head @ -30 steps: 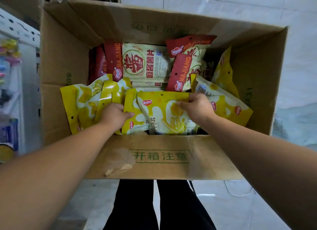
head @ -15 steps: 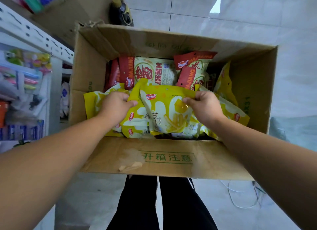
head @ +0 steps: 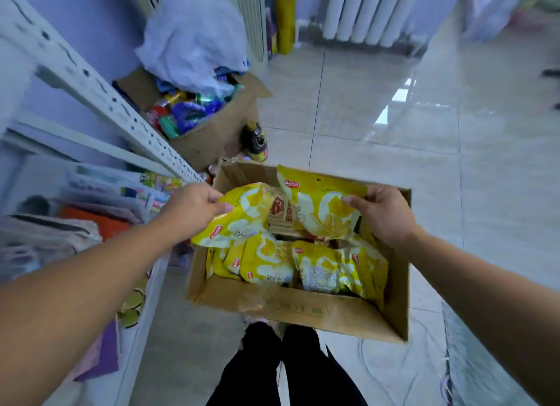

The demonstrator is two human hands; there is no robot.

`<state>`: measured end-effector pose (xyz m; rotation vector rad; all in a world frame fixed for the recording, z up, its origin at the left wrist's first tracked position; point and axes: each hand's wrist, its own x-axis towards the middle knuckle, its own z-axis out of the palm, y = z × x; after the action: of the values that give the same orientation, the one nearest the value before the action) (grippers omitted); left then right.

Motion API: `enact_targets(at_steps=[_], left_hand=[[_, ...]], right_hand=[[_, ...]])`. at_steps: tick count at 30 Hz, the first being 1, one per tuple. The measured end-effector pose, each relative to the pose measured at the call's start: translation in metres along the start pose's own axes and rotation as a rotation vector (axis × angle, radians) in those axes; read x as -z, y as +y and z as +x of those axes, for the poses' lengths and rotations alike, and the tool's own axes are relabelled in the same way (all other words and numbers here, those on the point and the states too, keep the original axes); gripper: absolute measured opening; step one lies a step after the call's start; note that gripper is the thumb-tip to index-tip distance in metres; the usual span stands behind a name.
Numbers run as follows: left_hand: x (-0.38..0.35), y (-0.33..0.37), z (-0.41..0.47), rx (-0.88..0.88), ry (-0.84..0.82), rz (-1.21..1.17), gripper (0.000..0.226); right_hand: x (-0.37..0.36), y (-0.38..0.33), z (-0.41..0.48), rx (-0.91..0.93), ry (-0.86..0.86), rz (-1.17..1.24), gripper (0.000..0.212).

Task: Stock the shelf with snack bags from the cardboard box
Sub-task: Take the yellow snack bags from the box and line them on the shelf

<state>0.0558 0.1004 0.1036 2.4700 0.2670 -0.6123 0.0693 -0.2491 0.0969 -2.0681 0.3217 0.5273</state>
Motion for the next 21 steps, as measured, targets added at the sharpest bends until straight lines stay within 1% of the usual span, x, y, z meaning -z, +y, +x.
enact_targets(at_steps=[2,5,7,9,11,13,16,19,21], left_hand=[[0.039,0.018,-0.023,-0.006,0.024,0.024,0.052],[0.1,0.045,-0.058,0.017,0.027,0.018,0.038],[0.142,0.064,-0.086,-0.011,0.08,0.026,0.035],[0.183,0.08,-0.116,-0.035,0.146,0.034,0.04],[0.221,0.088,-0.149,-0.029,0.222,0.045,0.036],[0.251,0.091,-0.185,-0.021,0.299,0.043,0.026],[0.288,0.088,-0.243,-0.011,0.433,0.012,0.018],[0.316,0.072,-0.3,0.024,0.566,-0.034,0.015],[0.33,0.057,-0.34,0.056,0.647,-0.044,0.015]], right_hand=[[0.02,-0.032,-0.009,0.077,-0.003,-0.013,0.03],[0.045,-0.089,-0.024,0.204,-0.052,0.011,0.019],[0.059,-0.131,-0.036,0.293,-0.071,-0.002,0.016],[0.068,-0.175,-0.045,0.387,-0.085,-0.023,0.016],[0.074,-0.216,-0.053,0.489,-0.082,-0.034,0.013],[0.076,-0.256,-0.063,0.586,-0.068,-0.029,0.012],[0.068,-0.311,-0.084,0.715,-0.075,-0.02,0.016],[0.05,-0.356,-0.114,0.811,-0.129,-0.004,0.022],[0.034,-0.381,-0.135,0.862,-0.174,0.035,0.02]])
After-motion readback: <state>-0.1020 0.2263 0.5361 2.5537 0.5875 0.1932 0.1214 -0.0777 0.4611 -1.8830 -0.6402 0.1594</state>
